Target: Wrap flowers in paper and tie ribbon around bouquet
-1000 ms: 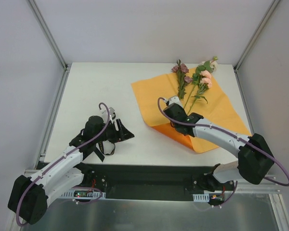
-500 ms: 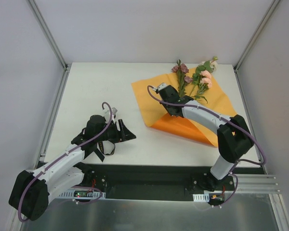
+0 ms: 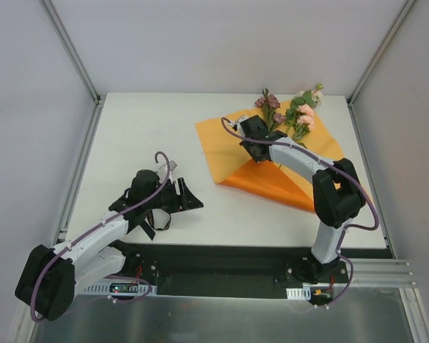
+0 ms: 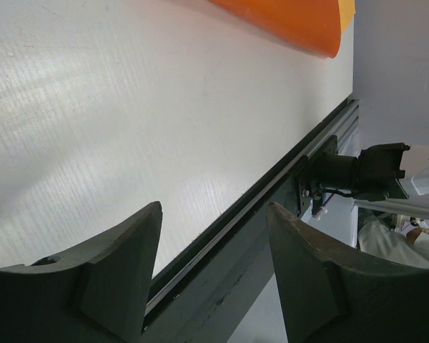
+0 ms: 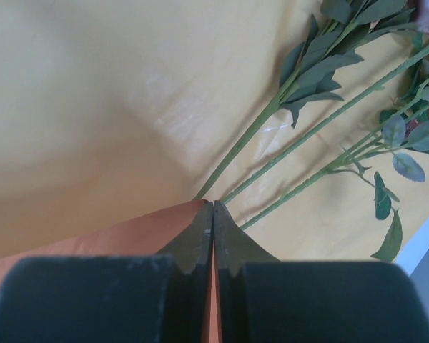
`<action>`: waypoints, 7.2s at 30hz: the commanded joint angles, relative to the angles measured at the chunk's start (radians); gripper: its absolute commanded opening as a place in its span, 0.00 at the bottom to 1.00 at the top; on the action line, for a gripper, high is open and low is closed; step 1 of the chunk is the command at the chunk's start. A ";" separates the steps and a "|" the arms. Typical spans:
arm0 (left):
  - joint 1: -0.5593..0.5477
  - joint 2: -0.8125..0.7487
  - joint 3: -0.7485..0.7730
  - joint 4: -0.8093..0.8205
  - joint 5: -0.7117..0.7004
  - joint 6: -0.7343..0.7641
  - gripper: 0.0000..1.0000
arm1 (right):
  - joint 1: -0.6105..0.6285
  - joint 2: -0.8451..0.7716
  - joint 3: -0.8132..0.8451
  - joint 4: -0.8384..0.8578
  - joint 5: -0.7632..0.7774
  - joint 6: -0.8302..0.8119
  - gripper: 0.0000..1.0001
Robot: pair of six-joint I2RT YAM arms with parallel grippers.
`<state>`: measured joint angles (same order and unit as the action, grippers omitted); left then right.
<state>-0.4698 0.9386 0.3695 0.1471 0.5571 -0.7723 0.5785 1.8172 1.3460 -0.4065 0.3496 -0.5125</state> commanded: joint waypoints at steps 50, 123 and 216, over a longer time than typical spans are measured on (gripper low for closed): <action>-0.056 1.157 0.692 0.572 0.127 -0.334 0.22 | -0.108 0.361 0.398 -0.069 -0.118 -0.159 0.00; -0.017 1.252 0.620 0.408 0.009 -0.403 0.00 | -0.770 -0.340 -0.674 -0.226 -0.270 0.990 0.01; 0.134 1.004 0.493 0.197 -0.141 -0.329 0.00 | -0.123 0.059 -0.188 0.061 -0.610 0.776 0.01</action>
<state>-0.3771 2.0048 0.8669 0.5674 0.5686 -1.1889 0.4580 1.8721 1.1355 -0.2977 -0.3111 0.2760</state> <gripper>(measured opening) 0.003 0.009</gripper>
